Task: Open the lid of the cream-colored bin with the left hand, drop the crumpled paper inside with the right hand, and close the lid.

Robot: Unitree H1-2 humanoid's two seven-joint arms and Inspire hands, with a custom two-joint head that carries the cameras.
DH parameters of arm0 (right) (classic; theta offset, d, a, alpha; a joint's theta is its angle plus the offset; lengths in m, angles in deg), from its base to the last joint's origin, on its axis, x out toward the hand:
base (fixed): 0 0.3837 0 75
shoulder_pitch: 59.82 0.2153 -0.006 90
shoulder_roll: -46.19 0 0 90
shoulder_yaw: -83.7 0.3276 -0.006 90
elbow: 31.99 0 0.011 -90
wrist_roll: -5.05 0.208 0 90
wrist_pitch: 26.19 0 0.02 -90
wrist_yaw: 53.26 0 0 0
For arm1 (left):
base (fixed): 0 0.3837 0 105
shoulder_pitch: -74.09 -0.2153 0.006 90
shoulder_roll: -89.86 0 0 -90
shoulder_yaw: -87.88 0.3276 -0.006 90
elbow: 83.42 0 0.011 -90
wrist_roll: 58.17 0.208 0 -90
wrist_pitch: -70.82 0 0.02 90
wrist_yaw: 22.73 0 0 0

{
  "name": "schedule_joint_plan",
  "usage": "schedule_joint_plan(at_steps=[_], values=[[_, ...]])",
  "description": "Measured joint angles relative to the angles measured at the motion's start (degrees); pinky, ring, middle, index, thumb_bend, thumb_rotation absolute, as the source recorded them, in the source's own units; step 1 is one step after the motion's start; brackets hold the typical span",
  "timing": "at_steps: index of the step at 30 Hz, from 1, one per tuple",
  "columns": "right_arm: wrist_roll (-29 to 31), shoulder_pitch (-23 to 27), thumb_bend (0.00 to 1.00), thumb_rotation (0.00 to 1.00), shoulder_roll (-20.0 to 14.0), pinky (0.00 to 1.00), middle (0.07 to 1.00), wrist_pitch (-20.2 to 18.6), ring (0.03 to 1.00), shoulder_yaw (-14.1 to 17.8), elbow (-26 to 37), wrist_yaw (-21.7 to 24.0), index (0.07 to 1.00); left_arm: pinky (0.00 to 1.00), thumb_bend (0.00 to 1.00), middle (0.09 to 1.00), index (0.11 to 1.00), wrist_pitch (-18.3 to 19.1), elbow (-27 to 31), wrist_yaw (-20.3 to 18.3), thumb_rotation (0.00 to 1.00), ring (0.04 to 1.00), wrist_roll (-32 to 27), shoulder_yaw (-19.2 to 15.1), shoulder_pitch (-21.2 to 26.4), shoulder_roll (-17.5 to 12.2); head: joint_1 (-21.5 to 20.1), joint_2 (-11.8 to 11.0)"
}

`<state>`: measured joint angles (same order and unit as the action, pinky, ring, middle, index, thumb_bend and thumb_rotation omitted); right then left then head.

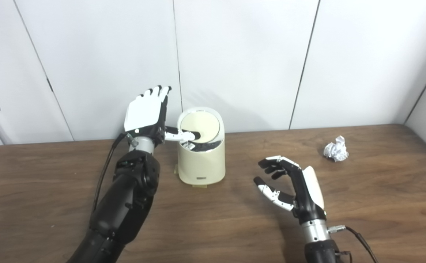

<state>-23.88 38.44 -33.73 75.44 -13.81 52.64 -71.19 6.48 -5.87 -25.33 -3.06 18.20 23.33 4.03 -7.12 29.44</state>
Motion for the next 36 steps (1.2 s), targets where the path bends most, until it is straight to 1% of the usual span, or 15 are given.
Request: schedule_joint_plan(at_steps=[1,3,6,7,9,12,16,21,23,25,27,31,34,36], values=[[0.0,0.0,0.25,0.3,0.0,0.49,0.619,-0.1,0.592,0.0,0.0,0.1,0.603,1.0,0.81,1.0,1.0,0.0,-0.4,0.1,0.4,1.0,0.0,0.0,0.0,0.0,0.0,0.1],[0.1,0.0,0.25,0.3,0.0,0.49,0.619,-0.2,0.592,0.0,0.1,0.3,0.604,1.0,0.81,1.0,1.0,0.0,-1.0,0.1,0.39,1.0,0.0,0.1,0.1,0.0,0.0,0.1],[0.2,0.0,0.25,0.3,0.0,0.49,0.619,-0.2,0.593,0.0,0.2,0.4,0.602,1.0,0.91,1.0,1.0,0.0,-1.0,0.1,0.38,1.0,0.0,0.1,0.2,0.0,-0.1,0.4],[0.1,-0.1,0.25,0.3,0.0,0.49,0.619,-0.2,0.593,0.0,0.2,0.4,0.602,1.0,0.91,1.0,1.0,0.0,-1.1,0.1,0.38,1.0,0.0,0.1,0.3,0.0,-0.1,0.4],[0.0,-0.1,0.25,0.31,0.0,0.5,0.621,-0.7,0.596,0.0,0.4,0.5,0.604,1.0,0.95,1.0,1.0,0.0,-1.2,0.1,0.39,1.0,0.0,0.3,0.6,0.0,-0.2,0.5],[-0.1,-0.1,0.25,0.3,0.0,0.49,0.616,-0.9,0.588,-0.1,0.4,0.5,0.599,1.0,1.0,1.0,1.0,0.0,-1.4,0.4,0.39,1.0,1.3,1.3,1.0,-0.5,-0.3,0.8],[-0.4,-0.1,0.25,0.31,0.0,0.49,0.614,-0.9,0.585,-0.3,0.4,0.5,0.599,1.0,1.0,1.0,1.0,-0.3,-1.5,1.2,0.37,1.0,4.3,3.8,1.4,-1.7,-0.4,1.1],[-0.6,-0.1,0.25,0.34,0.0,0.49,0.613,-0.9,0.586,-0.4,0.5,0.5,0.597,1.0,1.0,1.0,1.0,-1.1,-3.3,6.0,0.29,1.0,12.1,8.7,2.3,-3.8,-0.5,1.2],[-0.6,-0.1,0.25,0.33,0.0,0.49,0.614,-0.9,0.586,-0.4,0.5,0.5,0.597,1.0,1.0,1.0,1.0,-2.1,-3.4,6.8,0.26,1.0,14.0,9.8,2.9,-4.4,-0.7,1.3],[-0.6,-0.1,0.25,0.33,0.0,0.48,0.614,-0.9,0.585,-0.4,0.5,0.5,0.598,1.0,1.0,1.0,1.0,-2.6,-3.4,7.1,0.25,1.0,15.6,10.6,3.3,-4.7,-0.7,1.3],[-0.5,-0.1,0.25,0.34,0.0,0.47,0.616,-0.8,0.582,-0.4,0.5,0.5,0.593,1.0,1.0,1.0,1.0,-2.8,-3.3,7.3,0.21,1.0,17.2,11.1,3.5,-4.7,-0.7,1.5],[-0.4,-0.1,0.25,0.34,0.0,0.47,0.618,-0.9,0.584,-0.4,0.5,0.5,0.589,1.0,1.0,1.0,1.0,-3.1,-3.0,7.3,0.17,1.0,18.5,11.2,3.5,-4.7,-0.8,1.4],[-0.5,-0.1,0.25,0.33,0.0,0.48,0.616,-0.9,0.585,-0.4,0.5,0.5,0.594,1.0,1.0,1.0,1.0,-3.2,-2.9,7.0,0.19,1.0,18.9,11.0,3.5,-4.6,-0.7,1.4],[-0.5,-0.1,0.25,0.34,0.0,0.48,0.619,-0.9,0.587,-0.4,0.5,0.5,0.589,1.0,1.0,1.0,1.0,-3.6,-2.9,7.2,0.25,1.0,18.3,10.1,3.3,-4.2,-0.6,1.4]])
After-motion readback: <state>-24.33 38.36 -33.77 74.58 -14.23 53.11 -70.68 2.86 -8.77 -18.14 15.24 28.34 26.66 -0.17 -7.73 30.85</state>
